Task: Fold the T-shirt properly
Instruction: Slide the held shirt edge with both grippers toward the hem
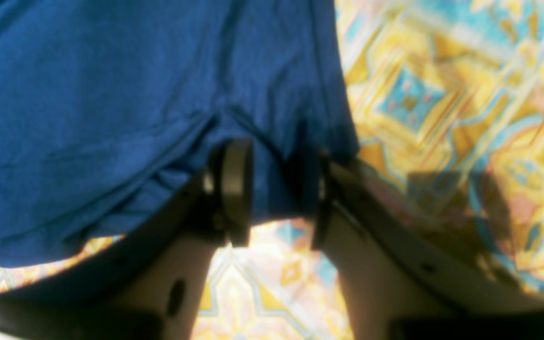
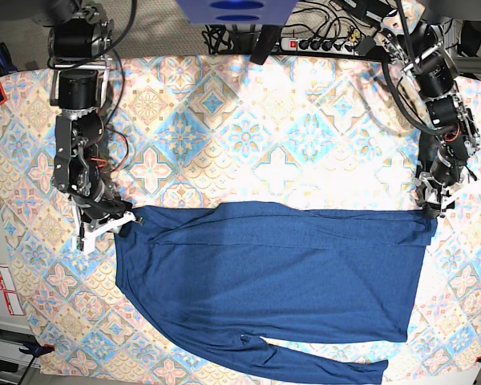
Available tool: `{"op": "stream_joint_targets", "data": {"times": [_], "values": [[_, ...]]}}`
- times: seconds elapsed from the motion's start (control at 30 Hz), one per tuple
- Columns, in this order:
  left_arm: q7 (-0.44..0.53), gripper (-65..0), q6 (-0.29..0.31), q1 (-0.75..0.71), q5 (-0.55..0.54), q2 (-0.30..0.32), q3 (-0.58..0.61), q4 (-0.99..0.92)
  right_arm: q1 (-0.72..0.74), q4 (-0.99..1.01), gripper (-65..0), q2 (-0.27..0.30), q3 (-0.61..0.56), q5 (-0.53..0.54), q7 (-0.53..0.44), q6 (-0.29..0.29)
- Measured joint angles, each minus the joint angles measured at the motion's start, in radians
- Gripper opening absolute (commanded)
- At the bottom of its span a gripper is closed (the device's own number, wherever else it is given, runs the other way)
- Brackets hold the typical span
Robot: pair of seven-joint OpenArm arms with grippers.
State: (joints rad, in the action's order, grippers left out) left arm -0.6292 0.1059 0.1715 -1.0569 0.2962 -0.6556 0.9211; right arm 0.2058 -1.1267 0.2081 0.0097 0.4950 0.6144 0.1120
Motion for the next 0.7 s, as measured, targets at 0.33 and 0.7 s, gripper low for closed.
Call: {"op": "stream_joint_targets", "data": {"times": [0.33, 0.7], "values": [[0.005, -36.9, 0.004, 0.122, -0.011, 0.000, 0.003, -0.171, 0.000, -0.001, -48.0, -0.008, -0.003, 0.004, 0.000, 0.007], [0.009, -36.9, 0.004, 0.150, -0.014, 0.003, -0.003, -0.219, -0.001, -0.001, -48.0, -0.010, -0.002, 0.007, 0.000, 0.008]]}}
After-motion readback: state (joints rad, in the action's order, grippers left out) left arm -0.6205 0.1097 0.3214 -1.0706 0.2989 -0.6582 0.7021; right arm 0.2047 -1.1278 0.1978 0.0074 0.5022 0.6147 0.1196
